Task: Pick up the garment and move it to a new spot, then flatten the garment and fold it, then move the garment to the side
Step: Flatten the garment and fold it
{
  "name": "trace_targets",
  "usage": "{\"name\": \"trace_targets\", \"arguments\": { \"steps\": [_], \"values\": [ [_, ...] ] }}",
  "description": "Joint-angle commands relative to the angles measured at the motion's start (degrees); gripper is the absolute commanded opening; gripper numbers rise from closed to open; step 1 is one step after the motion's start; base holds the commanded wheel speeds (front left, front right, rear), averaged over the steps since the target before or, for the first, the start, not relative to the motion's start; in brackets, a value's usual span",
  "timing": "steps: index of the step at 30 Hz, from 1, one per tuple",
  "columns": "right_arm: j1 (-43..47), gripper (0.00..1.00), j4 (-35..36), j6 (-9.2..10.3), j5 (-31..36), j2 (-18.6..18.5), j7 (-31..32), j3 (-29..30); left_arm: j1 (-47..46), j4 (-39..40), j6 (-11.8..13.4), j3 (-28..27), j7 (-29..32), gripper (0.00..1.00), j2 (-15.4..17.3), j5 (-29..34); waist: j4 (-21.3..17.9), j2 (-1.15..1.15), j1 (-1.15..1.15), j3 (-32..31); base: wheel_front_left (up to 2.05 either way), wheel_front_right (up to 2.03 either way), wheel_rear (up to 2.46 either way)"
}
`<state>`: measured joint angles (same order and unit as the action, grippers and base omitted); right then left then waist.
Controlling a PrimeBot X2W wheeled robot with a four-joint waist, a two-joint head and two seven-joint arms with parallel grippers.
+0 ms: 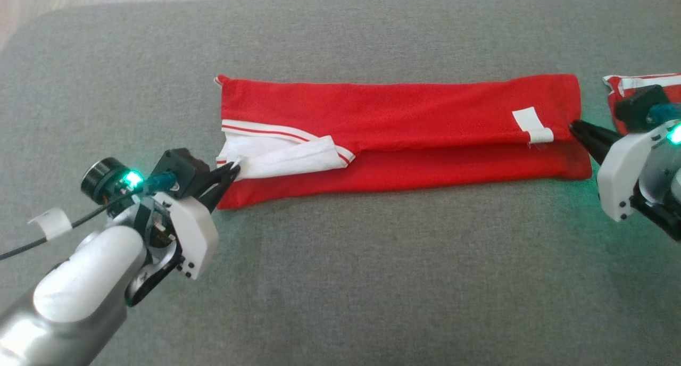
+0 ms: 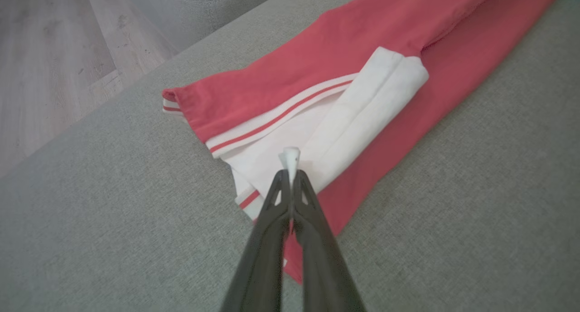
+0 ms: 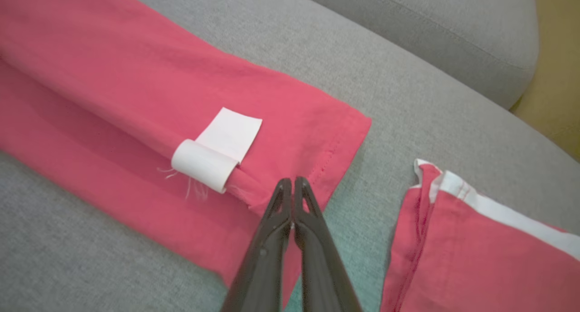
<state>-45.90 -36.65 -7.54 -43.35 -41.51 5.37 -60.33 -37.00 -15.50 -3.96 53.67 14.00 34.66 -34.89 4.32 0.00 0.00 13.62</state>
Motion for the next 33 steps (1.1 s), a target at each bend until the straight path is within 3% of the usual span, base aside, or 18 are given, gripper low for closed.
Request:
{"name": "trace_targets", "arguments": {
  "steps": [1,8,9,10,11,14,20,26,30,33],
  "values": [
    [0.15,0.0,0.82,0.05,-0.65,-2.42,0.31,-0.07,-1.62,1.26,0.47,-2.85,-0.47,0.0,2.86,-0.19,-0.21,0.0,0.0,0.03,0.0,0.0,0.0],
    [0.73,0.0,1.79,0.05,-4.14,-3.06,2.47,-2.87,-0.47,-0.19,1.02,-1.86,0.05,0.0,1.86,-0.57,-0.86,0.0,0.0,-0.22,0.0,0.0,0.0],
    [0.82,0.0,1.52,0.05,-4.7,-3.04,2.92,-3.03,-0.4,-0.43,1.29,-1.88,-0.08,0.37,1.51,-0.66,-0.91,0.0,0.0,-0.27,0.0,0.0,0.0],
    [0.66,0.53,1.41,0.05,-4.57,-3.1,2.69,-3.23,-0.38,-0.7,1.79,-2.09,-0.5,0.99,1.12,-0.73,-0.96,0.0,0.0,-0.29,0.0,0.0,0.0],
    [0.66,1.0,1.1,0.05,-4.94,-3.03,2.5,-3.11,-0.39,-1.02,2.22,-2.23,-0.79,1.0,0.73,-0.75,-1.0,0.0,0.0,-0.32,0.0,0.0,0.0],
    [0.13,1.0,0.33,0.05,-5.86,-2.72,1.74,-2.48,-0.79,-1.73,3.68,-2.93,-2.7,1.0,-0.32,-0.39,-1.16,0.0,0.0,-0.67,0.0,0.0,0.0],
    [-3.27,1.0,-2.56,0.05,-7.75,0.07,-6.71,5.84,-1.67,-2.36,10.02,-9.18,-14.01,1.0,-4.22,-1.4,-1.44,0.0,0.0,-2.91,0.0,0.0,0.0],
    [-4.46,1.0,-5.64,0.05,-7.68,7.68,-18.7,17.46,0.46,-2.27,15.47,-16.53,-25.5,1.0,-9.05,-5.21,-1.58,0.0,0.0,-5.65,0.0,0.0,0.0],
    [-1.52,1.0,-5.67,0.05,-4.28,14.2,-20.27,25.79,3.93,-1.51,16.9,-20.59,-28.39,1.0,-12.08,-7.29,-1.38,0.0,0.0,-7.27,0.0,0.0,0.0],
    [3.39,1.0,-2.26,0.05,2.52,19.12,-20.33,33.84,7.54,-0.94,17.73,-22.93,-28.9,1.0,-13.88,-6.92,-1.31,0.0,0.0,-7.82,0.0,0.0,0.0]
  ]
}}
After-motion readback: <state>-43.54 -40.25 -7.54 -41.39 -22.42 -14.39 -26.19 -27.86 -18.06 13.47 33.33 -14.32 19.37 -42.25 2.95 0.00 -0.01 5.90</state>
